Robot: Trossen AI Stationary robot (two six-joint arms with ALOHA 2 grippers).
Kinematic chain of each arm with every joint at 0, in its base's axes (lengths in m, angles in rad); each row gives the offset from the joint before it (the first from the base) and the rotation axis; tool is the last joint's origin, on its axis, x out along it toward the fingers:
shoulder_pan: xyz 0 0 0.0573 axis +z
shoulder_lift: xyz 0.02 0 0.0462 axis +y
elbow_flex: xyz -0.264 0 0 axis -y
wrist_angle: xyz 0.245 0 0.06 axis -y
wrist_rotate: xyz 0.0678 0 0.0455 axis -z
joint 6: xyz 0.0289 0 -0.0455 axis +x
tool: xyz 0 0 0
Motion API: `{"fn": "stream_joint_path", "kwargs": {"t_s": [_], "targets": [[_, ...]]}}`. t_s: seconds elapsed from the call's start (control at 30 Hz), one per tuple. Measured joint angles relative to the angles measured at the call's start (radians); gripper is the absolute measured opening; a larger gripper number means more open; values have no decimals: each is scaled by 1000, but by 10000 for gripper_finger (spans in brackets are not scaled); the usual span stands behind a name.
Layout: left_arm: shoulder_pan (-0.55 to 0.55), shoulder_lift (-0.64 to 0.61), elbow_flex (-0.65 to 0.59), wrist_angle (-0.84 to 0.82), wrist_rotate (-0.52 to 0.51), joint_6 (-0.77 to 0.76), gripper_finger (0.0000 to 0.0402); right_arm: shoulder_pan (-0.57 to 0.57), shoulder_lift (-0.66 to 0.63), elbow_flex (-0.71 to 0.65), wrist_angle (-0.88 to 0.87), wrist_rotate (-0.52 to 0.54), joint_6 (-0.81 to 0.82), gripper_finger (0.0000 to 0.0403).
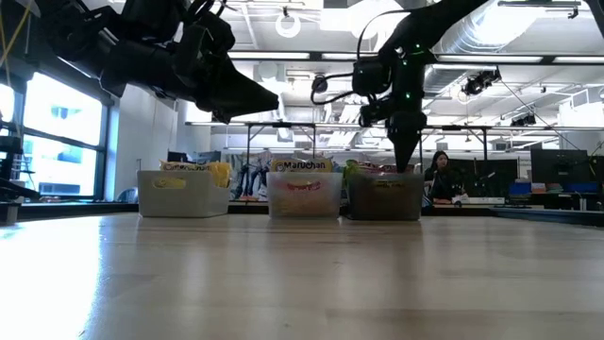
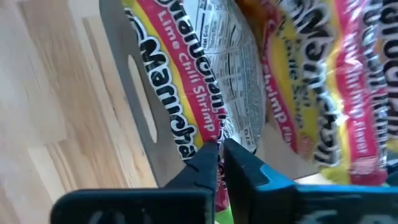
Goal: Sort Maruchan noodles
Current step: Adjust the green noodle packs on the transparent black bin
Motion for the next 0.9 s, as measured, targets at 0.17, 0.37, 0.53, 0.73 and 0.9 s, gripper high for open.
{"fn": "stream_joint_path", "kwargs": {"t_s": [0.17, 0.37, 0.53, 0.73, 0.9], "targets": [[0, 0, 0, 0, 0, 0, 87, -21, 1, 60, 19, -59, 10, 1], [0, 0, 0, 0, 0, 0, 87, -59, 0, 85, 37, -62, 35, 0], [0, 0, 0, 0, 0, 0, 87, -37, -23, 75, -29, -43, 37, 0], [0, 0, 0, 2, 0, 0, 87, 25, -33, 46, -88, -117, 60, 0], [-6, 0, 0, 0, 0, -4, 87, 50, -32, -71, 75, -102, 36, 0]]}}
